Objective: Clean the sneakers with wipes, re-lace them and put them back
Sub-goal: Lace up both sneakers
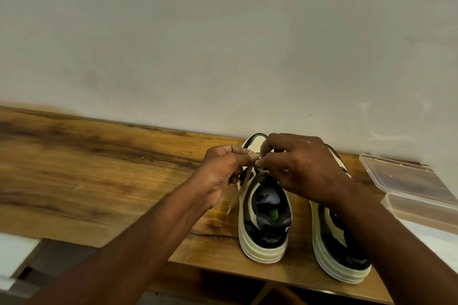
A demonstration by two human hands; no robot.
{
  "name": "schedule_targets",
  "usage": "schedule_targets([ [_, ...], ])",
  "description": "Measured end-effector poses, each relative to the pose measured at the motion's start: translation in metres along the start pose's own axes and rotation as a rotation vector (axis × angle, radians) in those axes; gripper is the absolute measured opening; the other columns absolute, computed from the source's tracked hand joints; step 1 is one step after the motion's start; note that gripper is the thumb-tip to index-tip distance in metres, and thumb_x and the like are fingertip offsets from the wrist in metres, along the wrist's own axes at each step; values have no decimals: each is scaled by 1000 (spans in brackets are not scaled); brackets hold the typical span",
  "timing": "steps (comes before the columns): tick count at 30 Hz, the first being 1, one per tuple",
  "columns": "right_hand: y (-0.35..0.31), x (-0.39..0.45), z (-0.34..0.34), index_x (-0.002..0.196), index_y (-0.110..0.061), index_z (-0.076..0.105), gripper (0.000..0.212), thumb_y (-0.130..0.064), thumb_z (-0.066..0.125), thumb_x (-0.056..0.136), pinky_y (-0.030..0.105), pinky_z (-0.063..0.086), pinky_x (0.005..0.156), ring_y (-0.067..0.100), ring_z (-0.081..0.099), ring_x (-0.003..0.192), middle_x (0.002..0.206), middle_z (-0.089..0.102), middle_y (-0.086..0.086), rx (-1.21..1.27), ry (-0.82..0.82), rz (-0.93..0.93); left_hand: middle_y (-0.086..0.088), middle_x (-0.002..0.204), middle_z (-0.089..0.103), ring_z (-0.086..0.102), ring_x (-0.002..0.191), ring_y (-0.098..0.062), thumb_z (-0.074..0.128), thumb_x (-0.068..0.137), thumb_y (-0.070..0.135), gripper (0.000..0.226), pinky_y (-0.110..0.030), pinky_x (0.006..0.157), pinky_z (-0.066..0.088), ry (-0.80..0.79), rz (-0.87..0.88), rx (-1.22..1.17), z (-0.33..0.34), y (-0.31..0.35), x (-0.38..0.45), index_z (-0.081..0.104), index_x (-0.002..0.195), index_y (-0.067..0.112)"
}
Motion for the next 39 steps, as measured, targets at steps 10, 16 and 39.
schedule_targets([
  [10, 25, -4, -8, 86, -35, 79, 21, -17, 87, 79, 29, 52, 59, 3, 62, 71, 91, 68, -18, 250, -13, 184, -2, 77, 68, 45, 55, -5, 81, 87, 7, 11, -21, 48, 35, 12, 7, -8, 0, -1, 5, 77, 98, 7],
  [16, 25, -6, -8, 73, -17, 75, 24, 3, 88, 72, 22, 46, 58, 18, 64, 68, 85, 70, -8, 471, 52, 173, -9, 86, 64, 43, 56, -8, 77, 89, 4, 17, -22, 48, 34, 79, -16, -42, 0, -6, 6, 73, 105, 1],
  [39, 57, -34, -9, 81, -8, 76, 22, 13, 76, 84, 38, 64, 82, 23, 78, 90, 90, 80, 5, 838, -254, 458, -2, 78, 70, 39, 51, -7, 71, 96, 6, 7, -24, 46, 31, 314, -59, -30, -14, -28, 2, 69, 93, 13],
])
Point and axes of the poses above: each hand's wrist, its own x-axis towards the middle knuckle, its own z-axis out of the palm, y = z × x, the point moved 6 cm from there along x, towards the middle knuckle
